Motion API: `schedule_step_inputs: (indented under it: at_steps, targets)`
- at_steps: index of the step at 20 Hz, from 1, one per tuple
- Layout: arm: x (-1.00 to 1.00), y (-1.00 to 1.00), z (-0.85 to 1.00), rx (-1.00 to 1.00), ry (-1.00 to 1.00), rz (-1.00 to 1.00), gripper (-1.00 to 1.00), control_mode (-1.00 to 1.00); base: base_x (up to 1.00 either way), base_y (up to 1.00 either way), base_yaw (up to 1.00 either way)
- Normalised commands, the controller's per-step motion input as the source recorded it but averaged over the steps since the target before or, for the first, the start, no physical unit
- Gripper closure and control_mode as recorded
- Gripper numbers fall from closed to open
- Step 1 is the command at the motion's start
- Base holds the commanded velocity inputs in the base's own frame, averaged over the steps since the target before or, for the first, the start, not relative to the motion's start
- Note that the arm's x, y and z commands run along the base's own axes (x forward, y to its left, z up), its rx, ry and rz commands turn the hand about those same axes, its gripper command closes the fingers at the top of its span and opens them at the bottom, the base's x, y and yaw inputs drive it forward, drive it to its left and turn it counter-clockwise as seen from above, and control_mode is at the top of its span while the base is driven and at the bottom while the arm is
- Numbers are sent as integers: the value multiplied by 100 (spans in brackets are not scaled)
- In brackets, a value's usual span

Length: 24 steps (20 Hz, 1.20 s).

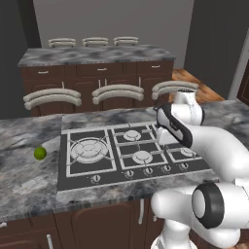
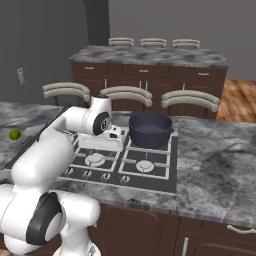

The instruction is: Turn on the burner for the pot on the stove. Wait thirty seconds for the pot to heat up. Then add the lime to the pot.

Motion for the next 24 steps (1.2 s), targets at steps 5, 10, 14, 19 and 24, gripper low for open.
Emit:
schedule_step_inputs:
  at_steps: [5,10,14,19,24]
  targets:
    - [20,0,-38,1,0,0,-100,-100,0,0,0]
    - [9,0,-44,0,0,0,-100,-100,0,0,0]
    - [10,0,-45,0,0,0,-100,-100,0,0,0]
    - [1,0,-25,-1,1,0,-100,-100,0,0,0]
    - [10,0,-20,0,0,-2,-100,-100,0,0,0]
